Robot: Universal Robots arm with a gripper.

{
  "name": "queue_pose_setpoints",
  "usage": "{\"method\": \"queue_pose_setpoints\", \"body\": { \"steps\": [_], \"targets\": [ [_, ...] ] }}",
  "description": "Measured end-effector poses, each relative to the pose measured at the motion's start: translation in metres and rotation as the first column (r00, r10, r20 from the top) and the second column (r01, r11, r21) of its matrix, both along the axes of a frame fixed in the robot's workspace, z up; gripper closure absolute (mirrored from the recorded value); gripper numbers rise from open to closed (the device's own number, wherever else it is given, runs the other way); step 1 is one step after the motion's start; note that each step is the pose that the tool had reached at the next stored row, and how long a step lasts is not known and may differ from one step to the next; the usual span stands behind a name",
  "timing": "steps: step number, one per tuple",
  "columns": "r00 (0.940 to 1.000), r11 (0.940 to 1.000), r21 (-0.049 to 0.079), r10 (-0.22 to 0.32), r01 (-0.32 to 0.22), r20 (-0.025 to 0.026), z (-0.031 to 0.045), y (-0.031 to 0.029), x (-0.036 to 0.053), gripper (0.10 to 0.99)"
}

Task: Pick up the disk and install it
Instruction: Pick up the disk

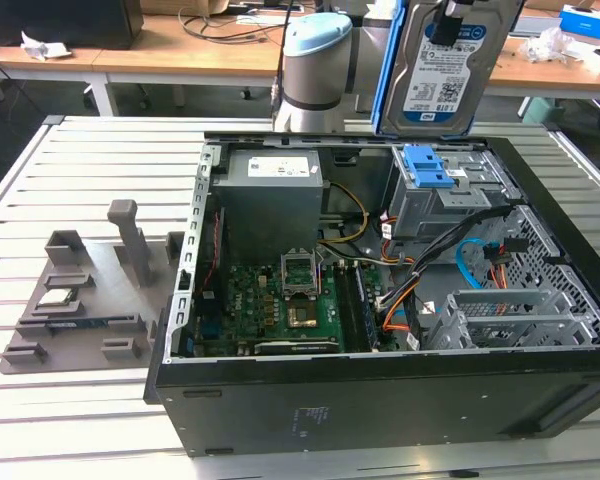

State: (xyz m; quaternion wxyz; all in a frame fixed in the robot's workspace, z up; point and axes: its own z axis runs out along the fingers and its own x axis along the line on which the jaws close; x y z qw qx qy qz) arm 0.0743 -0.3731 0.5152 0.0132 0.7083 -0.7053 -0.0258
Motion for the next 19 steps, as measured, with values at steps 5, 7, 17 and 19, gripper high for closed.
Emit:
{"method": "queue_pose_setpoints", "body": {
  "steps": [5,7,17,19],
  "targets": [
    [1.0,1.0,0.0,0.0,0.0,0.0,-0.0001,-0.0091,0.0,0.722],
    [1.0,1.0,0.0,0.0,0.0,0.0,-0.0001,-0.0125,0.0,0.722],
    [1.0,1.0,0.0,0.0,0.0,0.0,-0.0003,-0.0314,0.0,0.722],
    [1.0,1.0,0.0,0.0,0.0,0.0,-0.0004,-0.0365,0.0,0.722]
  ]
}}
